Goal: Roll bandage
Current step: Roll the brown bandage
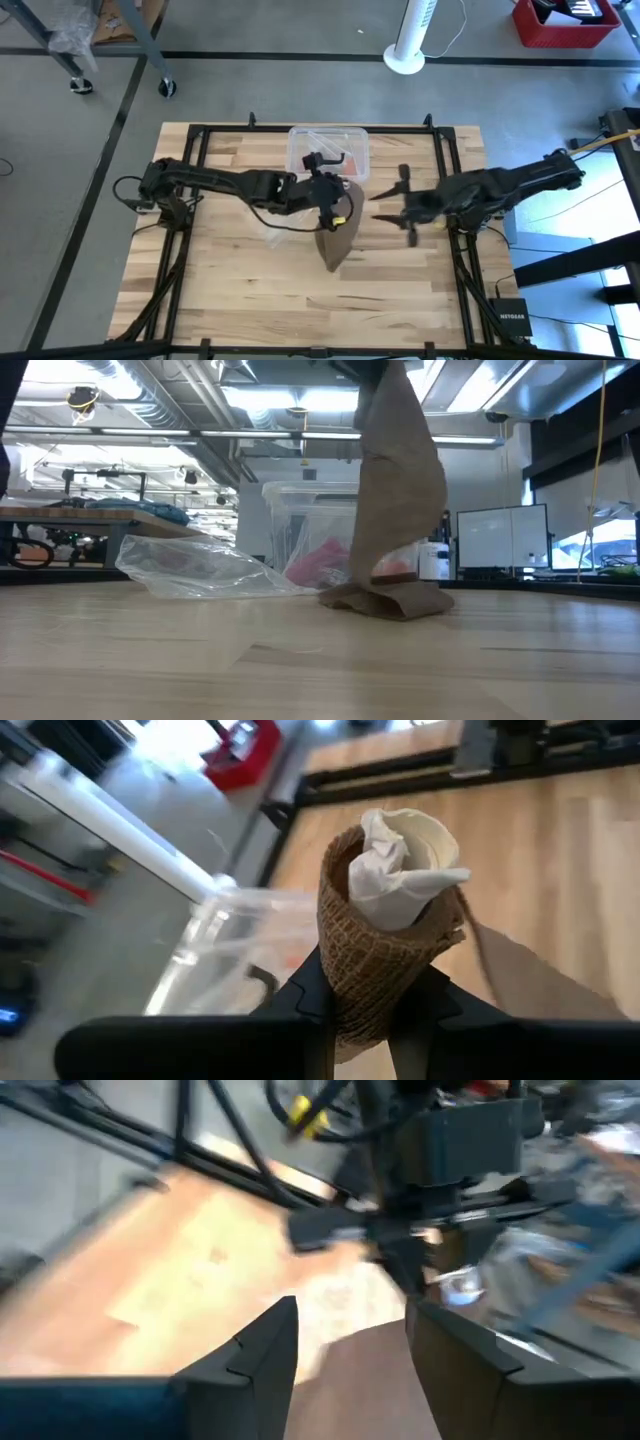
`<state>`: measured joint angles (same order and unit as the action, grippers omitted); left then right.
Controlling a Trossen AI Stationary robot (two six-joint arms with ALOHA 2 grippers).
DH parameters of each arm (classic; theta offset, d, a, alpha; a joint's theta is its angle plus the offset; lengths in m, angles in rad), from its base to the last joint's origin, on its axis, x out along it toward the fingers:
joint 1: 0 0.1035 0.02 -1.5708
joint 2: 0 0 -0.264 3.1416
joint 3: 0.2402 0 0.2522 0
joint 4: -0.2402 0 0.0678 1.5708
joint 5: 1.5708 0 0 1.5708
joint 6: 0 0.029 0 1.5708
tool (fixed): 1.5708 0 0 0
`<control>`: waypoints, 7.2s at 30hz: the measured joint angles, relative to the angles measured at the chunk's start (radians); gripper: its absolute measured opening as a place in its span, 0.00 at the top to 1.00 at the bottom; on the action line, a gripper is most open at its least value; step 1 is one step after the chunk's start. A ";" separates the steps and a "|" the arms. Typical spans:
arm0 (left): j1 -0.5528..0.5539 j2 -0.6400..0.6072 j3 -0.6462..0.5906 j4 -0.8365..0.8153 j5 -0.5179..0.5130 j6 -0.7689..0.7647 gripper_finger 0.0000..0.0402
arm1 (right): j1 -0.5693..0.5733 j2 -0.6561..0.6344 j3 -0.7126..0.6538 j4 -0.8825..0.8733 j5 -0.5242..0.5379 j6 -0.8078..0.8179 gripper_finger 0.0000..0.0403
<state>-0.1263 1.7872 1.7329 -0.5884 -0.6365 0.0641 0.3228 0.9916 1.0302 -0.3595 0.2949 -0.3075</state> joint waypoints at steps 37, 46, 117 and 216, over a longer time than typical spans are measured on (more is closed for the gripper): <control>-0.011 0.014 0.002 -0.054 0.024 0.052 0.86 | 0.017 0.321 0.158 -0.075 0.276 -0.072 0.53; -0.018 0.015 0.000 -0.070 0.095 0.048 0.86 | -0.009 0.344 0.159 -0.135 0.269 -0.064 0.53; -0.009 0.001 -0.003 -0.161 0.204 0.051 0.56 | -0.055 0.291 0.153 -0.186 0.206 0.039 1.00; 0.066 -0.100 -0.061 0.316 0.280 0.140 0.44 | -0.041 0.103 0.980 -0.175 -0.238 -0.031 1.00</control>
<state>-0.0604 1.6871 1.6723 -0.2726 -0.3566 0.2045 0.2817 1.0949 2.0106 -0.5350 0.0565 -0.3387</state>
